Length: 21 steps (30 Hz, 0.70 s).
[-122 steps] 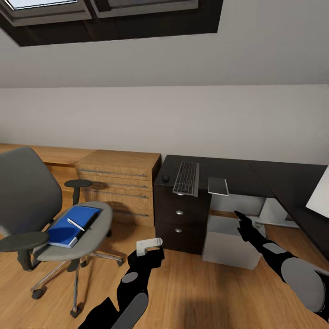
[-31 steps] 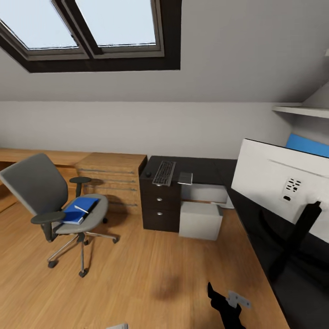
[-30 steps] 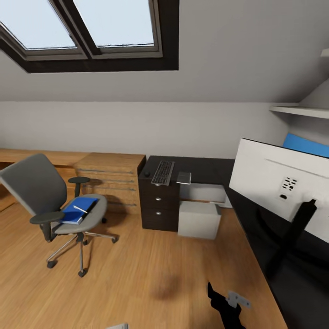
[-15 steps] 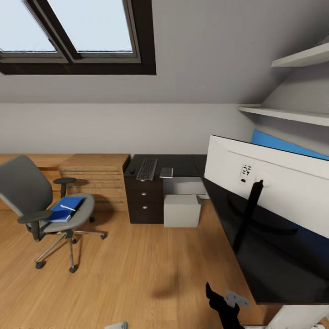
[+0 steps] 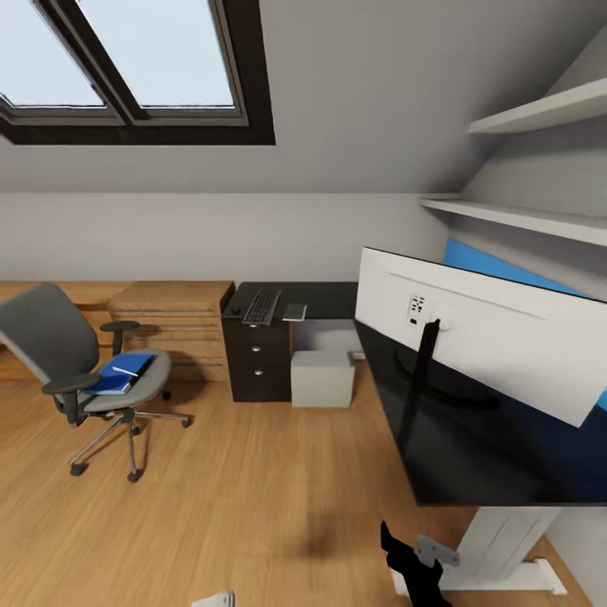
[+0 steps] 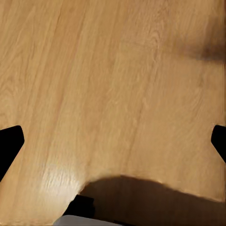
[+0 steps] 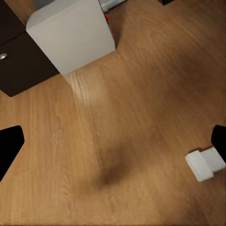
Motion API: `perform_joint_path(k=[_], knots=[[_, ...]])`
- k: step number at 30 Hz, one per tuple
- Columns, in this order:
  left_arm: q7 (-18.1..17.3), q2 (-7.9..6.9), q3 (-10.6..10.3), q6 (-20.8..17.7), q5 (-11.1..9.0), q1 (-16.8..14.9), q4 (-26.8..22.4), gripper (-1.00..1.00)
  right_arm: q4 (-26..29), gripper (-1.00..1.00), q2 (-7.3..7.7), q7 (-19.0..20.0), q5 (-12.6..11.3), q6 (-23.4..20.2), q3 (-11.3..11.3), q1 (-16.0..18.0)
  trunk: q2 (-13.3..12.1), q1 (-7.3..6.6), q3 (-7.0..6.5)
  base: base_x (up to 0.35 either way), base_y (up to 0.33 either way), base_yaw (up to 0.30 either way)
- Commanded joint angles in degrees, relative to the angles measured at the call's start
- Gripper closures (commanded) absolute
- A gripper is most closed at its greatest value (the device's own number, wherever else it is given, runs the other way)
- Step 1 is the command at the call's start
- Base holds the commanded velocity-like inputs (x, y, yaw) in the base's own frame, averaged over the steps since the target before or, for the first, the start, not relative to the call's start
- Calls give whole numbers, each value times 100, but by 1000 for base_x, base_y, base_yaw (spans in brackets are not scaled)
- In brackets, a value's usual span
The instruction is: In the bedroom, organize the workspace by keeping the computer under the desk, ensuring the monitor is on the desk, placing the keyboard on the desk next to the monitor, placing the mouse on the desk next to the keyboard, moving the folder from the swivel chair onto the desk next to the mouse, stacking the notebook on top of the folder with the pen on top of the notebook, and positioning the swivel chair next to the desk.
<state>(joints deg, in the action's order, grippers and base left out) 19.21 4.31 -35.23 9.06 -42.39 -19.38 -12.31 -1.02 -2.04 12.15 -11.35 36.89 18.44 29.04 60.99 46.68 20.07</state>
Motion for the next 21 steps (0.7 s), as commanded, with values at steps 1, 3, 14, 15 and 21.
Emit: perform_joint_path(k=[1,3,14,15,21], knots=[[28,-1,-51,24,-51,-5,0,-100,-10,-100,6,58,-60,16,20,6,-37,-25,-12,-273,-248,0],[27,-1,-52,25,-50,-5,0,-100,-11,-100,11,55,-60,18,20,6,-117,-69,-48,-272,-250,0],[23,3,-62,25,-41,-5,0,-100,-8,-100,27,51,-68,19,20,-3,-558,-311,-245,-268,-253,0],[23,4,-63,25,-41,-5,-1,-100,-7,-100,29,51,-69,19,20,-3,-598,-333,-263,-267,-254,0],[23,3,-63,25,-41,-5,0,-100,-4,-100,31,51,-69,20,20,-3,-839,-465,-371,-266,-254,0]])
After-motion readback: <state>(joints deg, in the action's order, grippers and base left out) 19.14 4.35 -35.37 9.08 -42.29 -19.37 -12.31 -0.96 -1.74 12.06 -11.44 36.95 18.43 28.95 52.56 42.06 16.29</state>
